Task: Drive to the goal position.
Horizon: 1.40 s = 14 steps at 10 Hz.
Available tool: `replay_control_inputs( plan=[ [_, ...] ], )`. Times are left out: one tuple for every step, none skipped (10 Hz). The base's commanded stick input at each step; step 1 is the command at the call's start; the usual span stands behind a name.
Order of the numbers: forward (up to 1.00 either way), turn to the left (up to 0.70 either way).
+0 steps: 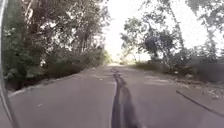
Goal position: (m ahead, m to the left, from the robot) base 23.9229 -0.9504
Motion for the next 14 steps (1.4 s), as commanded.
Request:
replay_control_inputs(
  plan=[
    [0.70, 0.00],
    [0.70, 0.00],
    [0.70, 0.00],
    [0.70, 0.00],
    [0.70, 0.00],
    [0.70, 0.00],
    [0.70, 0.00],
    [0.70, 0.00],
    [0.70, 0.00],
    [0.70, 0.00],
    [0.70, 0.00],
    [0.70, 0.00],
    [0.70, 0.00],
    [0.70, 0.00]
  ],
)
